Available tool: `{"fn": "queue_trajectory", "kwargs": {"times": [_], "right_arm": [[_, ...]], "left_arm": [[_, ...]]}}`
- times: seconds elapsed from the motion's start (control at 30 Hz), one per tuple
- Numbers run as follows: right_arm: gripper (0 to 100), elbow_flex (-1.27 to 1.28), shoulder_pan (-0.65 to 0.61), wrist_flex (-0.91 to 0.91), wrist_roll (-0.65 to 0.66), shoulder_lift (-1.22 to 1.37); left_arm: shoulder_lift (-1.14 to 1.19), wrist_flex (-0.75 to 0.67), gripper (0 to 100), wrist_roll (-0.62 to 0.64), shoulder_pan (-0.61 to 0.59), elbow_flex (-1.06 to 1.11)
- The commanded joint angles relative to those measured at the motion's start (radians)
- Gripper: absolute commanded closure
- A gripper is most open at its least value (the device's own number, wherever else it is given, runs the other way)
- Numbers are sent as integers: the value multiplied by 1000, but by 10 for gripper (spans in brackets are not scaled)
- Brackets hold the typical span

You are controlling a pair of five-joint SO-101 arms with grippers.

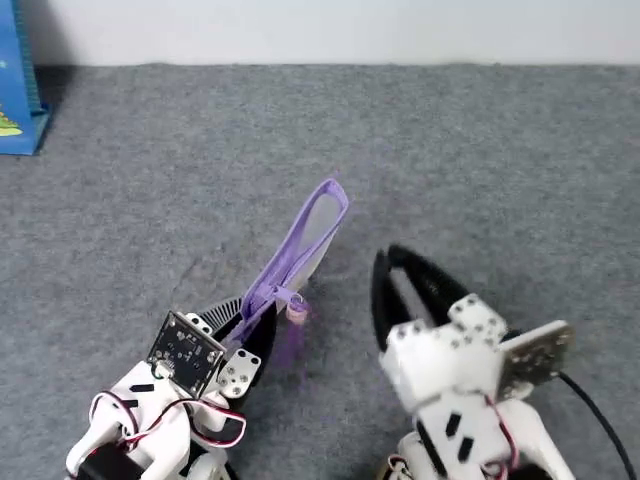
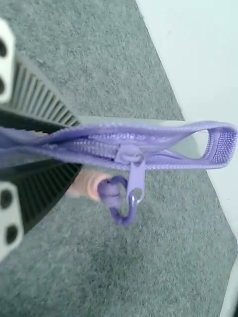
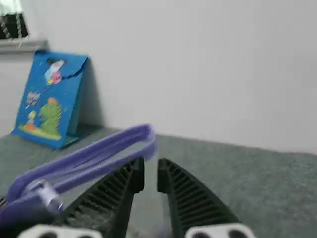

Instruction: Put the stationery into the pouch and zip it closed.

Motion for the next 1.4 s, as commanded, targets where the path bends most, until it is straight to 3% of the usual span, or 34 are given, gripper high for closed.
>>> {"fn": "queue_trajectory", "kwargs": {"times": [0.0, 0.13, 0.27, 0.5, 0.73, 0.83, 1.0, 1.37], "right_arm": [[798, -104, -147, 213, -8, 8], [790, -107, -309, 306, -66, 18], [790, -91, -430, 280, -86, 19], [790, 89, -440, 79, -78, 19], [791, 100, -490, 51, -75, 19], [806, 124, -473, 10, -31, 19], [917, 241, -417, -139, 41, 19], [918, 284, -338, -174, 64, 19]], "left_arm": [[-8, -11, 991, 12, -6, 10], [-8, -11, 991, 14, -6, 12], [-8, -11, 991, 21, -5, 12], [-8, -11, 991, 51, -2, 12], [-8, -9, 991, 54, 0, 13], [-8, -9, 991, 54, 0, 13], [-8, -6, 991, 54, 2, 13], [-8, -5, 991, 54, 2, 13]]}}
